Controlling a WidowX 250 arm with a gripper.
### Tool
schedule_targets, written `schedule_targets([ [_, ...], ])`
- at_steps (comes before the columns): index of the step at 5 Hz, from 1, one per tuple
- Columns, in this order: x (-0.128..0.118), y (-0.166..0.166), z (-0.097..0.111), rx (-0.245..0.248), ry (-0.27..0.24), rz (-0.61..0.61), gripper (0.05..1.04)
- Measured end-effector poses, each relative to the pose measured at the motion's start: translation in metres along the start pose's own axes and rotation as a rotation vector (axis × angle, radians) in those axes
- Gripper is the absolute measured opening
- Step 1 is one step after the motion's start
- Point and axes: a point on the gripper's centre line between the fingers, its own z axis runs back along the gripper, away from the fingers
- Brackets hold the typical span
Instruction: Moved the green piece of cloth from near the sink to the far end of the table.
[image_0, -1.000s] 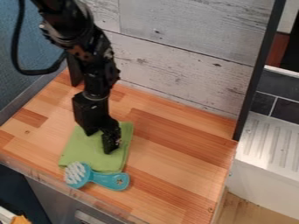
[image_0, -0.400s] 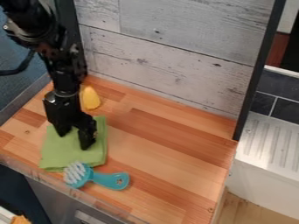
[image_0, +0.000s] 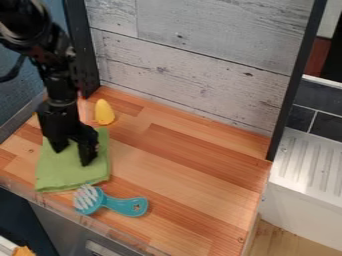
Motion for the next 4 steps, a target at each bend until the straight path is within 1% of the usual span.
schedule_targets([
  [1,-0.003,-0.025,0.001,-0.021,0.011,0.058,0.998],
  [2,-0.006,-0.04,0.004,-0.04,0.024,0.086,0.998],
  [3,-0.007,-0.045,0.006,-0.042,0.022,0.074,0.998],
  [4,-0.008,-0.045,0.015,-0.047,0.032,0.07,0.998],
])
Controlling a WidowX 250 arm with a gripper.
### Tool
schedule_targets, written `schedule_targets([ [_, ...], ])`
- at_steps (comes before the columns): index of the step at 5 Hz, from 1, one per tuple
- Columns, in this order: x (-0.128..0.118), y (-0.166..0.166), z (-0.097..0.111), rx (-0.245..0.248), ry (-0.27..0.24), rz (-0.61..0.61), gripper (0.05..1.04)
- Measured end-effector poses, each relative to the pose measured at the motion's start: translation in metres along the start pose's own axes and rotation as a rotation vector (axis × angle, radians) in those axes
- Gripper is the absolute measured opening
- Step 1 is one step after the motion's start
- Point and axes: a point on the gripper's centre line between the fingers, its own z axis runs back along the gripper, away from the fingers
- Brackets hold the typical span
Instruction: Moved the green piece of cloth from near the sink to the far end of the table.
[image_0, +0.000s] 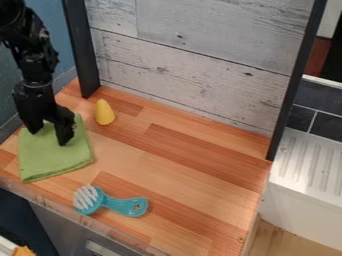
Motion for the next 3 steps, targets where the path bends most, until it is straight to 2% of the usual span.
schedule_targets([
  [1,-0.006,-0.002,0.026,-0.001,0.064,-0.003,0.998],
  [2,-0.012,0.0,0.051,0.037,0.103,-0.032,0.998],
  [3,-0.015,-0.001,0.058,0.044,0.106,-0.05,0.998],
])
